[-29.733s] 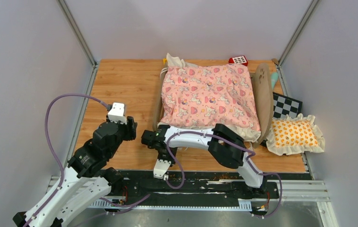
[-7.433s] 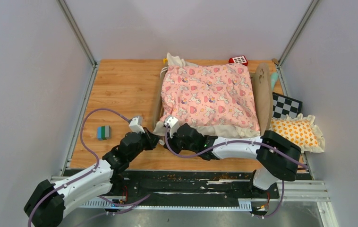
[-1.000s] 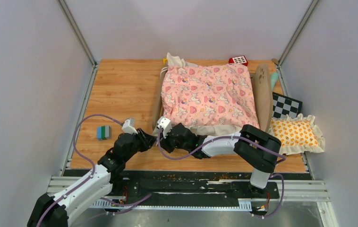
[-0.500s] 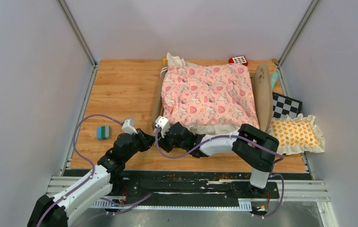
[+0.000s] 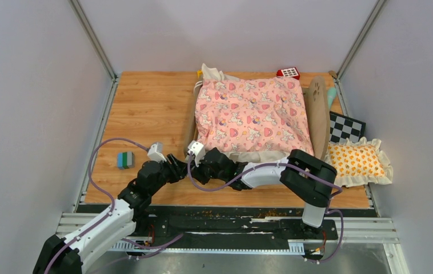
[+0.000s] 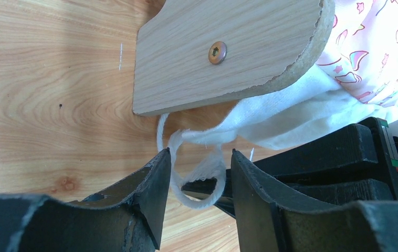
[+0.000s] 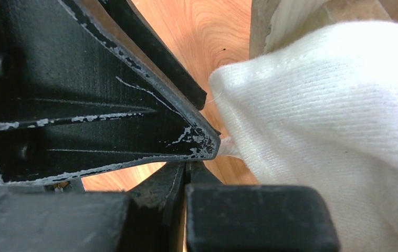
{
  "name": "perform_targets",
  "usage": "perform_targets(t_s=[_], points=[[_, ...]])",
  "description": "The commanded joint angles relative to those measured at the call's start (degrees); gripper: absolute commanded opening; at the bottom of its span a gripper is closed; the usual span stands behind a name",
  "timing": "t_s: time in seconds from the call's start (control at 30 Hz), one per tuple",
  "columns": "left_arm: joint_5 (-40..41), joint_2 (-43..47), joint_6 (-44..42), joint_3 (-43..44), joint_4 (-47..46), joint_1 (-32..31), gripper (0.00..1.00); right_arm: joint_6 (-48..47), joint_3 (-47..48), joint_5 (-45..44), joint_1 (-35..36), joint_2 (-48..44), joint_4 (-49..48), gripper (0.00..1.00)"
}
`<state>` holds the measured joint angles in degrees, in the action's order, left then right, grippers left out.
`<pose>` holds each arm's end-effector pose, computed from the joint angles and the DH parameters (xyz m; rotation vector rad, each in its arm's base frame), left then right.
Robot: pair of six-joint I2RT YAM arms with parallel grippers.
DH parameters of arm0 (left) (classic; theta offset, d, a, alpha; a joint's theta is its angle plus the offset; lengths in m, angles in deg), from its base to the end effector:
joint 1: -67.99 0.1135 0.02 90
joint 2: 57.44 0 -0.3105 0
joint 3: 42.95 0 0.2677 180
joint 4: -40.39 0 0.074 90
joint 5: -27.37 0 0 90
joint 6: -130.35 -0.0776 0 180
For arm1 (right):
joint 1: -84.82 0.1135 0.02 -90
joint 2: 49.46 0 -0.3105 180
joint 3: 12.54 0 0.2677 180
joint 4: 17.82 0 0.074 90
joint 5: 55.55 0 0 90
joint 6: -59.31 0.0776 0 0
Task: Set up the pet bed
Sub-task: Tie the ropes to the bed frame.
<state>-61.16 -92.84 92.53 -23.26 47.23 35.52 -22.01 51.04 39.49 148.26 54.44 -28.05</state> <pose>0.1399 -0.0867 0.1628 -0.3748 2.0529 -0.9182 0.1860 0.3873 0.1658 -1.0659 1.9362 0.8281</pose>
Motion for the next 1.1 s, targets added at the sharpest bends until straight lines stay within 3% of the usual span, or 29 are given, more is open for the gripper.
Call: perform_targets(t_s=[0.0, 0.23, 0.43, 0.67, 0.9, 1.07], points=[[-0.07, -0.16, -0.66, -0.30, -1.03, 0.30, 0.53, 0.03, 1.61, 0.17, 0.09, 0.18, -1.70, 0.00], [-0.24, -1.03, -0.60, -0.33, -1.63, 0.32, 0.50, 0.18, 1.34, 0.47, 0.15, -0.03, -2.26, 0.00], [0.36, 0.82, -0.68, 0.18, -0.57, 0.31, 0.62, 0.12, 1.27, 0.48, 0.07, 0.05, -2.10, 0.00], [1.62, 4.93, -0.94, 0.59, 1.00, 0.31, 0.67, 0.06, 1.13, 0.28, 0.04, -0.19, -2.03, 0.00], [10.86, 11.02, 3.65, -0.08, 13.41, 0.31, 0.60, -0.15, 1.28, 0.27, 0.08, -0.40, -1.78, 0.00], [12.74, 11.75, 3.62, -0.12, 17.32, 0.32, 0.57, -1.09, 1.94, 0.45, 0.04, -0.12, -0.52, 0.00]])
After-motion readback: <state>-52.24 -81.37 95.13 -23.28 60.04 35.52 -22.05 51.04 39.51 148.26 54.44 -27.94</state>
